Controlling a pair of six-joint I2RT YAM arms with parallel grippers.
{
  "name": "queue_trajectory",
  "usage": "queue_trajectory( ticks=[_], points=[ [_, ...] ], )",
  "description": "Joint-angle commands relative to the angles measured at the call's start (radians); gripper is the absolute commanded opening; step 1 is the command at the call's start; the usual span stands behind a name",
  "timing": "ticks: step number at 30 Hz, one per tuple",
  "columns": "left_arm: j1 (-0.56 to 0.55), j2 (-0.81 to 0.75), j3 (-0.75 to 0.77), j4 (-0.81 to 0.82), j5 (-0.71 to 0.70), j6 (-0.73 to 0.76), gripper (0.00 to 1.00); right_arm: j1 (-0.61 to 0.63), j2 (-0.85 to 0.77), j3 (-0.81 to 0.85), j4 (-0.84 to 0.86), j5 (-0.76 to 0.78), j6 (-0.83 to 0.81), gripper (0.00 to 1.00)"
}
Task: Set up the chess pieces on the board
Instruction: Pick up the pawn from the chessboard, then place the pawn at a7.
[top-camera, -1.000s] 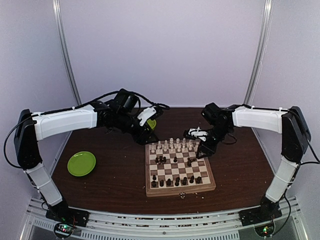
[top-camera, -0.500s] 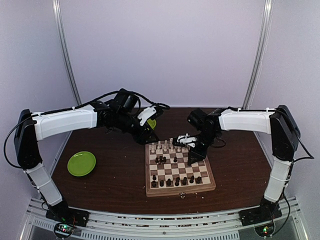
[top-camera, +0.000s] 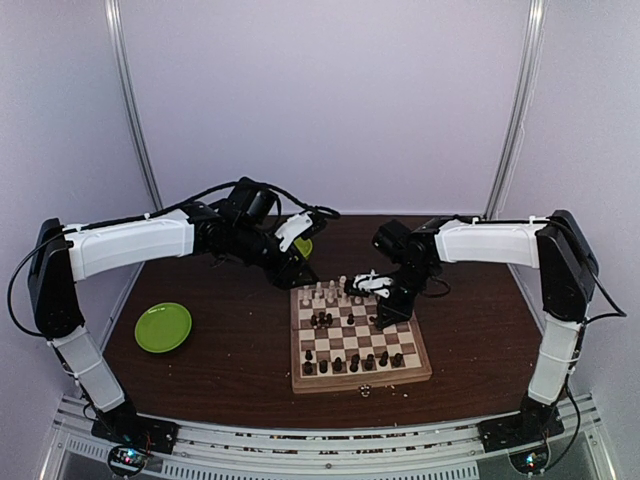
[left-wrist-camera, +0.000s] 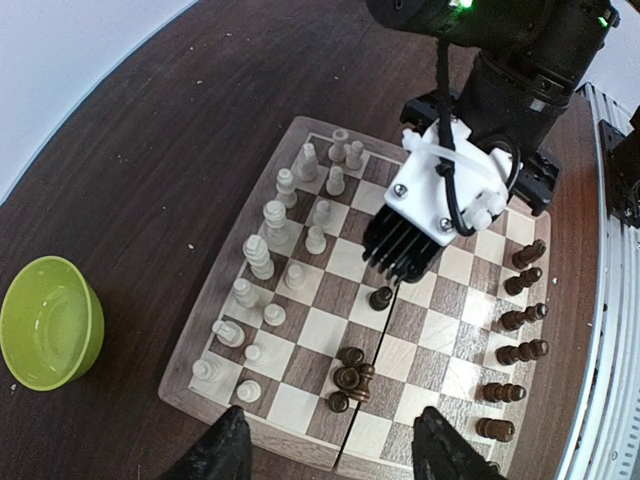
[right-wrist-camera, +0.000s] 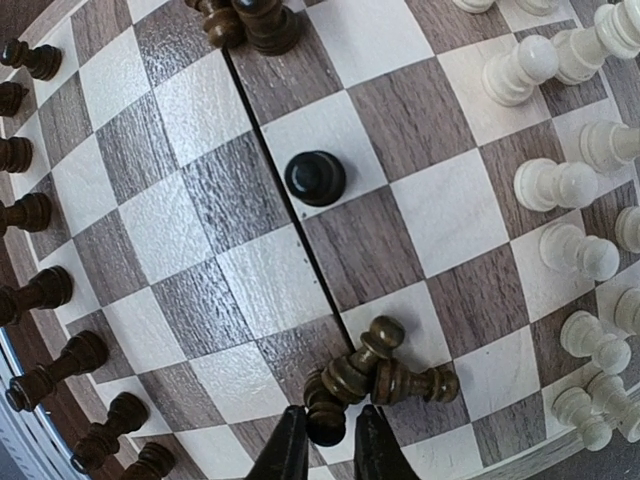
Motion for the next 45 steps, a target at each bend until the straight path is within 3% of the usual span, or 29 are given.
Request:
queue_trajectory(
  ticks=[1,8,24,33,45],
  points=[
    [-0.004,-0.016,0.022,0.048,0.007,0.007,0.56,0.012,-0.005,0.011,-0.026,-0.017,-0.008,0.15],
    [-0.003,-0.016,0.022,0.048,0.008,0.004,0.56,0.013,-0.066,-0.017,-0.035,-0.036,-0.018,0.07],
    [-0.004,-0.010,-0.001,0.090,0.073,-0.008,0.57,0.011,-0.224,-0.029,-0.110,-0.202,-0.095,0.07],
    [-0.005,-0.013,0.003,0.089,0.068,-0.015,0.57,0.003,-0.290,-0.183,-0.098,-0.004,-0.112,0.07],
    [-0.005,-0.007,0.007,0.087,0.070,-0.019,0.57,0.003,-0.279,-0.280,-0.041,0.036,-0.100,0.08]
  ],
)
